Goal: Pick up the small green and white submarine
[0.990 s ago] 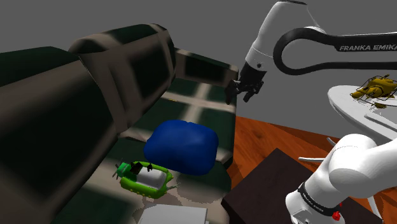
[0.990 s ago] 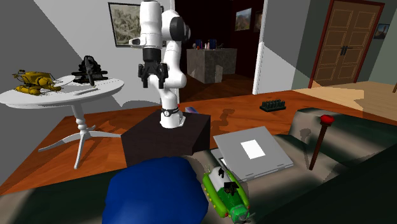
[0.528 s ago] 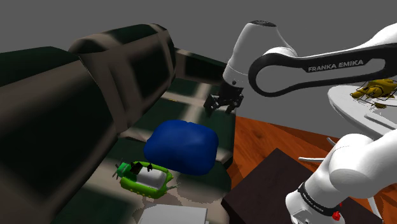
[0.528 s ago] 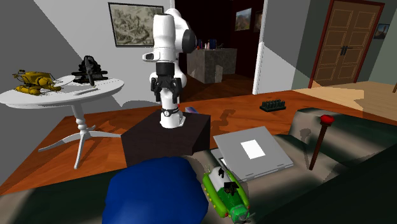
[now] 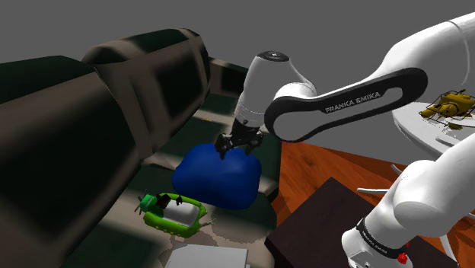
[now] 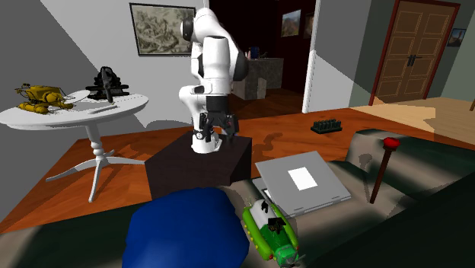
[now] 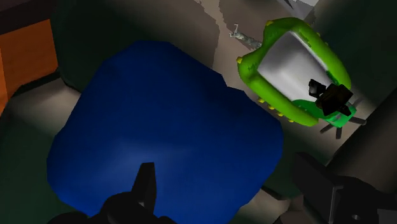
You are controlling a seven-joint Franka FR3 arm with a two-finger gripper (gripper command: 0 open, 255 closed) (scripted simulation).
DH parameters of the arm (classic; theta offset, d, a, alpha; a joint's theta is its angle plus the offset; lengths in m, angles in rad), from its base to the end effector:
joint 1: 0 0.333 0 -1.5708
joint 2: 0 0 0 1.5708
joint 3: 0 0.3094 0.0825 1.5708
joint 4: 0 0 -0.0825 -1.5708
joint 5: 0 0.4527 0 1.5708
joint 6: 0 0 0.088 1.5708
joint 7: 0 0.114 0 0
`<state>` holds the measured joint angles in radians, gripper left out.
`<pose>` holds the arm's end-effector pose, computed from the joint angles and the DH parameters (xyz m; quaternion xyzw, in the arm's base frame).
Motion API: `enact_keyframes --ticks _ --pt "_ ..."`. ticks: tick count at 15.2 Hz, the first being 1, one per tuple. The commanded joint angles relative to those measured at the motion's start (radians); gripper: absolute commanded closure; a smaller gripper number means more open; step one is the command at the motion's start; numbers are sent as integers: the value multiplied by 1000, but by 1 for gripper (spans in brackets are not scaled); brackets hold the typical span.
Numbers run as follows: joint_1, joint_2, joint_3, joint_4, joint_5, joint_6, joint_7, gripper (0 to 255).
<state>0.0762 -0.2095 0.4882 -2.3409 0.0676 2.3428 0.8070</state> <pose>0.4685 0.2972 0.3754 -0.9852 0.1414 -0.0875 0.0422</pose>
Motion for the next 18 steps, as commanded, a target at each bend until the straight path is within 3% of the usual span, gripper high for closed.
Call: enact_keyframes --ticks 1,7,13,16,18 --pt "-6 78 33 39 -45 33 64 0" --pt "22 329 84 182 -246 95 292 0" --pt "139 576 40 376 -426 99 477 0" --pt "207 693 8 492 -482 87 537 0" --pt "217 712 -1 501 -491 95 546 0"
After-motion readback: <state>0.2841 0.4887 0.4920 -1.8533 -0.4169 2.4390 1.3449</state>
